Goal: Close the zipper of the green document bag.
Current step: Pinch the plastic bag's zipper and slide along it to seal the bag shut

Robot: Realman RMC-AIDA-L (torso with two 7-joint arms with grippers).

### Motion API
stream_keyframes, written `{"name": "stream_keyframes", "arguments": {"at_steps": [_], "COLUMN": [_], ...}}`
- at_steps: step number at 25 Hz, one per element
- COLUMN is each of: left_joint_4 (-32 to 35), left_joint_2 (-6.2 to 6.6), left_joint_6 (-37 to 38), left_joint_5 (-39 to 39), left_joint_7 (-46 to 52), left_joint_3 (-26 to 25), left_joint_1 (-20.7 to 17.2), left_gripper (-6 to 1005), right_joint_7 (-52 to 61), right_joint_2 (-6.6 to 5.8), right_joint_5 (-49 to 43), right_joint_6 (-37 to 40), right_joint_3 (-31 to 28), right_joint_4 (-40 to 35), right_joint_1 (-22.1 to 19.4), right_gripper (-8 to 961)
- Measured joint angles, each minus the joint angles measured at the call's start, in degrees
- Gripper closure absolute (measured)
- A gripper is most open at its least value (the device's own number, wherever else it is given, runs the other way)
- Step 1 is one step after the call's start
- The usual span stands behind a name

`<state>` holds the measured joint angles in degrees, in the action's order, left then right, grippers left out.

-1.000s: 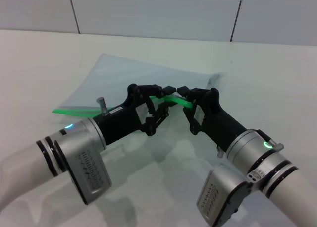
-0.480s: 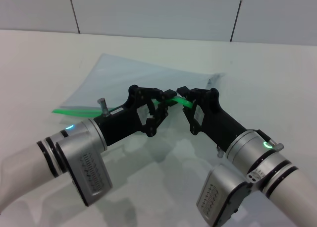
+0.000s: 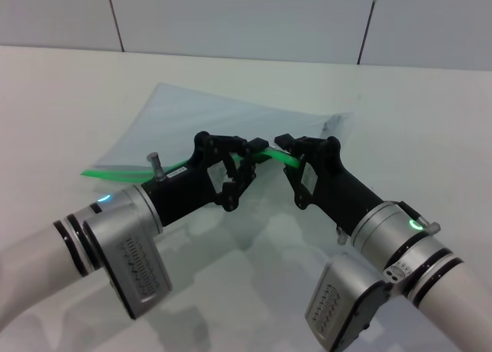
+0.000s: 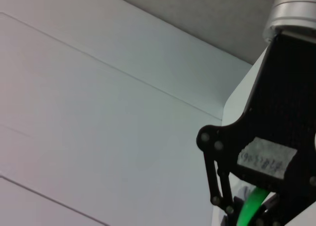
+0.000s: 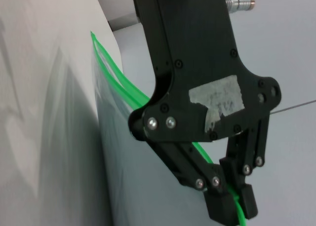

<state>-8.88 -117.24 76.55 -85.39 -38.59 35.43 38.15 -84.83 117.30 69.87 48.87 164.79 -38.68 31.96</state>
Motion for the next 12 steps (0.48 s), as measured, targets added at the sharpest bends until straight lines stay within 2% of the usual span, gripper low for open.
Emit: {"name": "stream_keyframes", "arguments": {"at_steps": [12], "left_joint_4": [0.3], "left_joint_2": [0.29], "left_joint_6": [0.3], "left_joint_5": [5.1], "left_joint_7": [0.0], "left_joint_3": [-0.2], "left_joint_1": [-2.9], "left_gripper": [882], "right_joint_7": [5.0], "right_joint_2": [-0.25], "right_joint_5": [0.5], "right_joint_6": [2.1], "right_joint_3": [-0.3], "right_joint_4": [1.9], "right_joint_1": [-0.5], "right_gripper": [893]}}
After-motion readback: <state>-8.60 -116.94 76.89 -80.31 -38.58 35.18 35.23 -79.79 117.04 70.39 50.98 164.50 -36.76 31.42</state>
